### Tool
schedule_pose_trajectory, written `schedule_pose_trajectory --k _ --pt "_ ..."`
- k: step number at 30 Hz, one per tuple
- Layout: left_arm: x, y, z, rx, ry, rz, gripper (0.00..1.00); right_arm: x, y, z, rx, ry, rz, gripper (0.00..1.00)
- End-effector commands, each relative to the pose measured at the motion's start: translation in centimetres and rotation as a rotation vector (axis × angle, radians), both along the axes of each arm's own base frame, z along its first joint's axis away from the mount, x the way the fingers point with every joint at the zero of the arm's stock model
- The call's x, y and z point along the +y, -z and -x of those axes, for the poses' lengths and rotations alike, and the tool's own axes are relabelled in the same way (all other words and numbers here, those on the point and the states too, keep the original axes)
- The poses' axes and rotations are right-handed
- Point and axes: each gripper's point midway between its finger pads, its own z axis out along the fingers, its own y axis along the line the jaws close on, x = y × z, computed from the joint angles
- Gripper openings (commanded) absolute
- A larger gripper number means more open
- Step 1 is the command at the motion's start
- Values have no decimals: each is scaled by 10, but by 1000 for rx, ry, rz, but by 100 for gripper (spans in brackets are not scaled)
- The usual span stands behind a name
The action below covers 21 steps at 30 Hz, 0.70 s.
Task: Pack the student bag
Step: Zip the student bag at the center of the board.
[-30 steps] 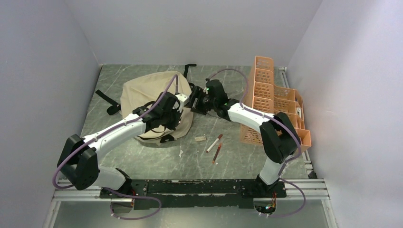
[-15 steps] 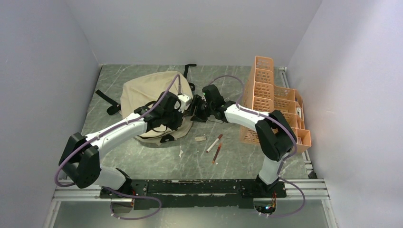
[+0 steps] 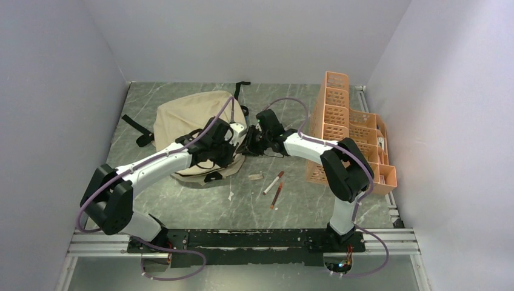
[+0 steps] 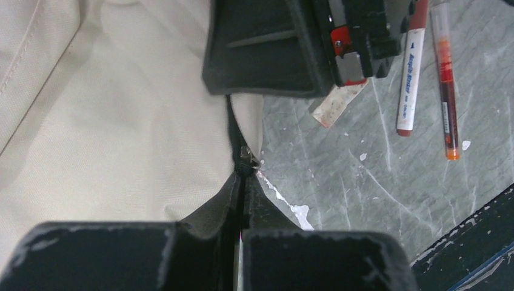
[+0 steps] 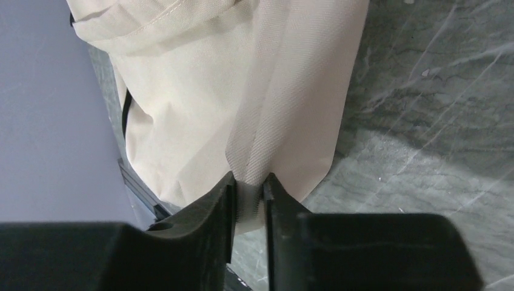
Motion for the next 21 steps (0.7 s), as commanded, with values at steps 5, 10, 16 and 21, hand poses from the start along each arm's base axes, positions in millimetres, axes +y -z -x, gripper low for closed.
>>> schedule_pose_trajectory --k 5,10,16,21 --pt "12 -6 -5 -5 -40 -91 5 -9 -5 -15 -64 36 22 0" --pt "29 -4 -4 5 -93 -167 5 -24 -1 -25 -73 69 48 0" --pt "40 -6 3 21 -107 -206 5 -50 4 -39 -91 134 89 0" --pt "52 -8 7 24 -135 -245 5 -68 6 -48 -94 172 101 0"
